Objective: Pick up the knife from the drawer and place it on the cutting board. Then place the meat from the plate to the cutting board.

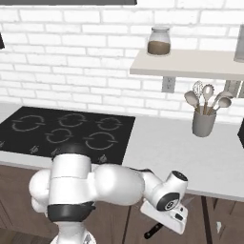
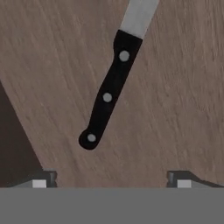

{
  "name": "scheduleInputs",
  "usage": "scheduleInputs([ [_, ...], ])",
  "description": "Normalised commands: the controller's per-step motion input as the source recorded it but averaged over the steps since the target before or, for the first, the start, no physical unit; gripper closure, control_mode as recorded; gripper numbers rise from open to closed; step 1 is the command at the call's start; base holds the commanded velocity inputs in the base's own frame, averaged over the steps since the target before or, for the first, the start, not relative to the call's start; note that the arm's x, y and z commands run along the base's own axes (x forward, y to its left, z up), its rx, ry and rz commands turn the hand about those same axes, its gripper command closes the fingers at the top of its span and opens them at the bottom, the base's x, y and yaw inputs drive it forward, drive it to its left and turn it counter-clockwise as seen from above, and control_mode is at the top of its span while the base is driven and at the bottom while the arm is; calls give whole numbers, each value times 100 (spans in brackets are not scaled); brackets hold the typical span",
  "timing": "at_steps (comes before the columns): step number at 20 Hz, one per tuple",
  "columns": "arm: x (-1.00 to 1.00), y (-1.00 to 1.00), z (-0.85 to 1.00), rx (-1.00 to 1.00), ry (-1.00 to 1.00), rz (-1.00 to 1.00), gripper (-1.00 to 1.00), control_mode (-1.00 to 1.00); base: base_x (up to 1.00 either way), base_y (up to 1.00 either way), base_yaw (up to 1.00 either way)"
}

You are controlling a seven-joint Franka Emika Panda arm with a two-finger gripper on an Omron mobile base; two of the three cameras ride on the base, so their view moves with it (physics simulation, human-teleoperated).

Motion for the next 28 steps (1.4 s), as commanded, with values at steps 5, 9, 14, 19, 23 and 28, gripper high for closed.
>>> scheduleInputs([
  [5,37,-9,-29,0,0,0,-100,-100,0,0,0],
  [9,35,0,-45,0,0,0,-100,-100,0,0,0],
  [14,5,0,-58,0,0,0,-100,-100,0,0,0],
  [19,0,0,-48,0,-8,0,-100,-100,0,0,0],
  [23,-10,0,-52,0,-10,0,-100,-100,0,0,0],
  [28,-41,8,-72,-3,-7,0,-100,-100,0,0,0],
])
